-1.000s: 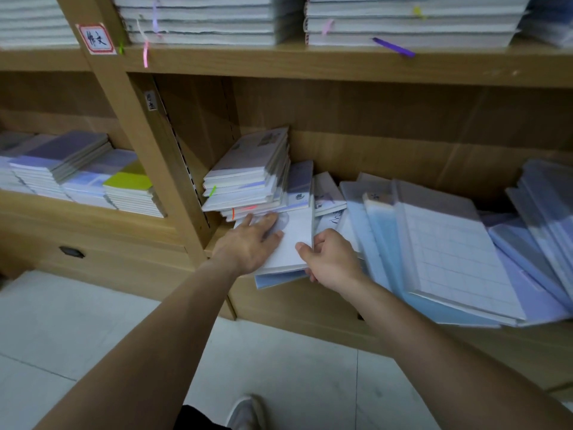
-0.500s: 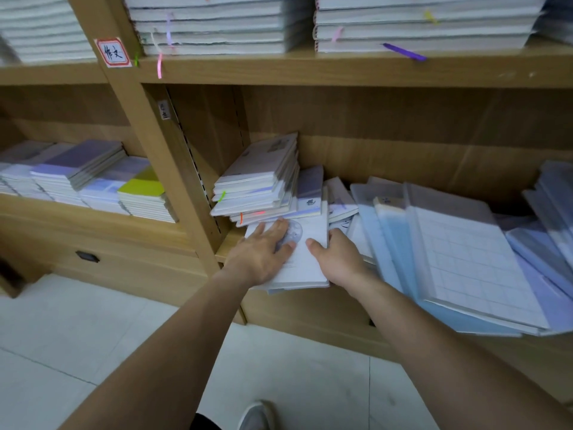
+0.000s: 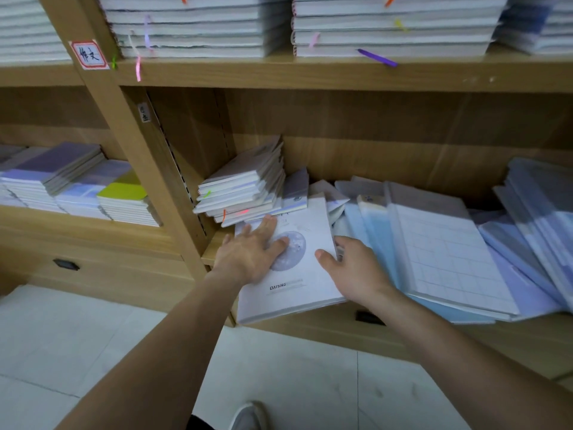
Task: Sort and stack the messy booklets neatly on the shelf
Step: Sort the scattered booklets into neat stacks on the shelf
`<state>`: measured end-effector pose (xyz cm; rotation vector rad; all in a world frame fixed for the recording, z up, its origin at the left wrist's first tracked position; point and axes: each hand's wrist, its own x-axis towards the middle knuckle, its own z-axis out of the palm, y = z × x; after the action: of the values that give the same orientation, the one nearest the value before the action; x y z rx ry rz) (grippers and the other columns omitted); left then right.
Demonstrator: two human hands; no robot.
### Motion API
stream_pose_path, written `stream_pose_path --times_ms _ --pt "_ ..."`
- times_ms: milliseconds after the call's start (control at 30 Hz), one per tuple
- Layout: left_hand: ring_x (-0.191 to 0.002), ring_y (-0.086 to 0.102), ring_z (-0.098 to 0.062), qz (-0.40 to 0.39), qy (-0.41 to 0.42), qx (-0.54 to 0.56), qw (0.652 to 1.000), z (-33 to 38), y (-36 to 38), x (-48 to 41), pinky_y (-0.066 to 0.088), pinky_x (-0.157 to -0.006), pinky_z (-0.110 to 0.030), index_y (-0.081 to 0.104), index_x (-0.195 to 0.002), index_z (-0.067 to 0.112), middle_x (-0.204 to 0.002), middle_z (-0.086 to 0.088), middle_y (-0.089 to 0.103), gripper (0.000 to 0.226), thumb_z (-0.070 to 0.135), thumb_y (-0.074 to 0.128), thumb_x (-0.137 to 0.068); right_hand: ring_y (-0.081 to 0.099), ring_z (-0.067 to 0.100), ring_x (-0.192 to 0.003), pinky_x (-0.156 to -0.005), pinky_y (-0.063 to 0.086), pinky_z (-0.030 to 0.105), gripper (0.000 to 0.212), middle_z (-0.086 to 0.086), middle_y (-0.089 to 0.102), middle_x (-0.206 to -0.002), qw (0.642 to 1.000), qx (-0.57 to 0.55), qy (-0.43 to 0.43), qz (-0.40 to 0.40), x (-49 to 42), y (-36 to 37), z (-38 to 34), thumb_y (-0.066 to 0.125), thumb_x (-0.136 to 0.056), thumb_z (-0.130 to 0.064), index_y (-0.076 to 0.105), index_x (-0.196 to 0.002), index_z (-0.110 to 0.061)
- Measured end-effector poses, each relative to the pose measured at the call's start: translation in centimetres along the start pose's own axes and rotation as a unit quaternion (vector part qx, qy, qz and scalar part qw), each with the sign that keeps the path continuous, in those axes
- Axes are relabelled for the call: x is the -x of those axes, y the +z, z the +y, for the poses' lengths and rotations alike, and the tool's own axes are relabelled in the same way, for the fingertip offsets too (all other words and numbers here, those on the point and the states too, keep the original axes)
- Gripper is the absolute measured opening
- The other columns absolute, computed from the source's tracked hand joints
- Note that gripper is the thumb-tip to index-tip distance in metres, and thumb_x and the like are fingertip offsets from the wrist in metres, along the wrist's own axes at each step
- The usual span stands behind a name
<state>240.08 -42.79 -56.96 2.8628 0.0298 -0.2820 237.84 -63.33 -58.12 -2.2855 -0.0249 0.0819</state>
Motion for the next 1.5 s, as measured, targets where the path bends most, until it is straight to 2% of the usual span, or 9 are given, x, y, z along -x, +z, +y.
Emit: stream_pose_path --times_ms 167,267,467,733,867,1000,1100,1333,1500 --pt "-0.152 0.011 -0.023 -0.005 0.006 0.019 1.0 -0.1 0.0 0.0 0.011 -0.122 -0.044 0.005 -0.156 0.042 -0.166 -0.001 0.014 0.067 0.067 0.026 -0.097 0.067 0.017 -0.09 -0.08 0.054 0.035 0.025 -0.006 0.072 -0.1 1.0 0.002 0.014 -0.018 1.6 -1.4 0.7 0.057 -0.096 -0.042 0.064 -0.109 -0.021" --pt "-0.152 0.01 -0.028 -0.019 0.003 0.042 0.999 -0.1 0.3 -0.1 0.018 -0.12 -0.047 0.001 -0.156 0.042 -0.167 -0.002 0.009 0.07 0.066 0.029 -0.097 0.064 0.017 -0.088 -0.072 0.05 0.033 0.024 -0.003 0.066 -0.097 0.996 -0.022 0.07 -0.041 1.7 -1.3 0.7 0.058 -0.095 -0.04 0.056 -0.101 -0.017" --pt "-0.154 0.002 -0.023 -0.022 0.021 0.048 0.998 -0.6 0.8 -0.4 0.023 -0.118 -0.049 -0.002 -0.156 0.04 -0.167 0.006 0.006 0.071 0.064 0.03 -0.097 0.061 0.027 -0.104 -0.074 0.043 0.033 0.049 0.006 0.062 -0.116 0.996 -0.001 0.08 -0.037 1.5 0.3 -0.4 0.054 -0.097 -0.052 0.048 -0.117 -0.008" --pt "-0.149 0.023 -0.021 0.007 0.019 0.055 0.998 0.0 0.5 -0.2 0.03 -0.114 -0.041 0.008 -0.155 0.039 -0.164 0.007 0.019 0.069 0.066 0.03 -0.097 0.063 0.019 -0.097 -0.081 0.053 0.037 0.031 -0.007 0.067 -0.11 0.999 0.05 0.0 -0.009 3.4 -3.1 0.2 0.052 -0.099 -0.047 0.052 -0.12 -0.024" --pt "-0.142 0.035 -0.023 0.022 0.016 0.121 0.992 0.0 0.7 -0.3 0.032 -0.111 -0.039 0.015 -0.156 0.032 -0.159 0.002 0.033 0.073 0.068 0.035 -0.095 0.061 -0.003 -0.08 -0.064 0.045 0.014 0.022 -0.028 0.06 -0.091 0.998 0.021 -0.055 -0.001 4.8 -6.4 0.9 0.058 -0.098 -0.042 0.053 -0.119 -0.038" --pt "-0.129 0.05 -0.03 0.008 0.013 0.129 0.992 0.6 1.1 0.7 0.042 -0.103 -0.042 0.028 -0.152 0.024 -0.146 -0.007 0.05 0.067 0.062 0.04 -0.097 0.069 0.003 -0.081 -0.074 0.057 0.03 0.023 -0.018 0.072 -0.1 0.997 -0.025 -0.07 0.019 5.4 -9.1 2.1 0.062 -0.096 -0.04 0.059 -0.118 -0.038" --pt "-0.125 0.052 -0.028 0.02 0.03 0.094 0.995 0.7 1.2 1.3 0.044 -0.102 -0.039 0.039 -0.147 0.021 -0.143 -0.008 0.053 0.061 0.057 0.045 -0.098 0.072 0.006 -0.073 -0.068 0.059 0.032 0.021 -0.012 0.075 -0.094 0.991 -0.093 -0.064 0.073 5.1 -10.7 2.8 0.064 -0.096 -0.031 0.063 -0.117 -0.033" --pt "-0.12 0.057 -0.023 0.073 0.077 0.069 0.992 3.1 1.1 1.3 0.045 -0.093 -0.033 0.056 -0.135 0.027 -0.134 -0.002 0.062 0.048 0.053 0.053 -0.095 0.07 0.006 -0.083 -0.063 0.053 0.023 0.019 -0.008 0.075 -0.103 0.949 -0.208 0.012 0.238 3.8 -15.0 7.5 0.061 -0.099 -0.03 0.067 -0.116 -0.026" --pt "-0.108 0.06 -0.034 0.115 0.031 -0.015 0.993 7.1 1.5 1.6 0.05 -0.086 -0.04 0.06 -0.11 0.021 -0.114 -0.008 0.063 0.036 0.05 0.048 -0.094 0.061 0.009 -0.067 -0.05 0.041 0.011 0.032 0.003 0.071 -0.087 0.977 -0.047 0.124 0.166 3.0 -16.6 12.6 0.062 -0.097 -0.04 0.074 -0.107 -0.012"
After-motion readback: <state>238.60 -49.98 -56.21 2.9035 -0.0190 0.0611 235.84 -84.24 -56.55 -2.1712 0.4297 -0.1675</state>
